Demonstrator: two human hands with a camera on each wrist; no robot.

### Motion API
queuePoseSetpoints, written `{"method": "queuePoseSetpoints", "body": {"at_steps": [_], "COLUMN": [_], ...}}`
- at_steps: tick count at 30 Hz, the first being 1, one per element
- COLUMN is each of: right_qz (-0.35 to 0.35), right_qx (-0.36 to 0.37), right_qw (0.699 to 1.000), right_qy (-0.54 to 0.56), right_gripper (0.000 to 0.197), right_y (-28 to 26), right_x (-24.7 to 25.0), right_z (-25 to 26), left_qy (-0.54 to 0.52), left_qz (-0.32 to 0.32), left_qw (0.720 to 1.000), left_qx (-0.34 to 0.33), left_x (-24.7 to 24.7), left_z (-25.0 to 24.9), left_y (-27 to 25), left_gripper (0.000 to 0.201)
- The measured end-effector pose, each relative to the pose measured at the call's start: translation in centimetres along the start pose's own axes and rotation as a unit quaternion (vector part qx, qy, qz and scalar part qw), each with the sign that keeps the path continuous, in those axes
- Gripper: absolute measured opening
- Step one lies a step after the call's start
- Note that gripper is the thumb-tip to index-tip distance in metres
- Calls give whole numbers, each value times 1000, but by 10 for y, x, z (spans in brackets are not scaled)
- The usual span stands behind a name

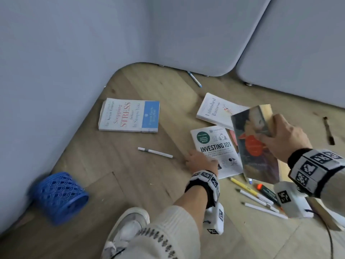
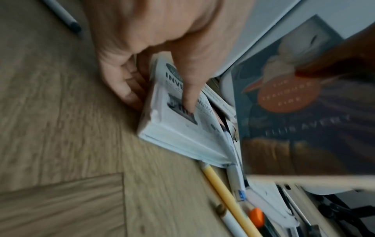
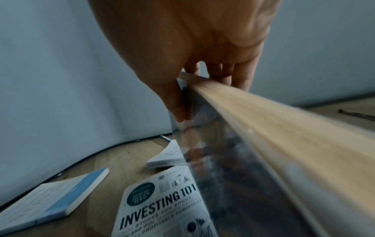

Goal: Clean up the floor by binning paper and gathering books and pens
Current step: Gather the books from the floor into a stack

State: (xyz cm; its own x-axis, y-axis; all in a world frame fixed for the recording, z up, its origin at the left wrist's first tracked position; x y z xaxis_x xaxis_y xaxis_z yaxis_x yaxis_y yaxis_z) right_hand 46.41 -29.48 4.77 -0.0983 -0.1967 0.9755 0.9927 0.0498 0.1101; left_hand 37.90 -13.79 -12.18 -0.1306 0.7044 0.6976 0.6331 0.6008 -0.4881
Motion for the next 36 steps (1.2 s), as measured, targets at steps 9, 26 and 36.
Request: {"method": "queuePoseSetpoints", "body": {"at_steps": [9,26,36], "right_qz": [44,153,108], "right_qx": [-106,-108,74], "right_qw": [986,895,985], "right_qy": [124,404,109], "right_gripper": [32,32,36], "right_y": [-9,-12,-42], "right_x": [-11,-51,-65], "right_z": [-33,20,39], "left_qy": [-303,-8,133], "left_qz": [152,-131,-206], "left_qw": [941,987,956], "left_qx": [19,-93,163], "left_x": [16,163,234], "left_z": [-26,-1,117], "left_y": [2,109,182], "left_gripper": [30,53,92]}}
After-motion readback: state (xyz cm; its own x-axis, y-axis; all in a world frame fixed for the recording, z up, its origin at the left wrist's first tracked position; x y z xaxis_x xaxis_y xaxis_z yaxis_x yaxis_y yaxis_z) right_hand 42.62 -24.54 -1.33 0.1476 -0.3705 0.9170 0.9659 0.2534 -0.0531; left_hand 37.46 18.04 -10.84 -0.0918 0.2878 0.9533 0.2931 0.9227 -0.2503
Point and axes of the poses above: each hand's wrist, its own y-axis towards the middle knuckle, its own x-axis out of the back of the hand, z = x × y, the point moved 5 cm from there along y, towards the middle knuckle, and after that the axes turned 12 degrees about -z, right-handed, at the moved point
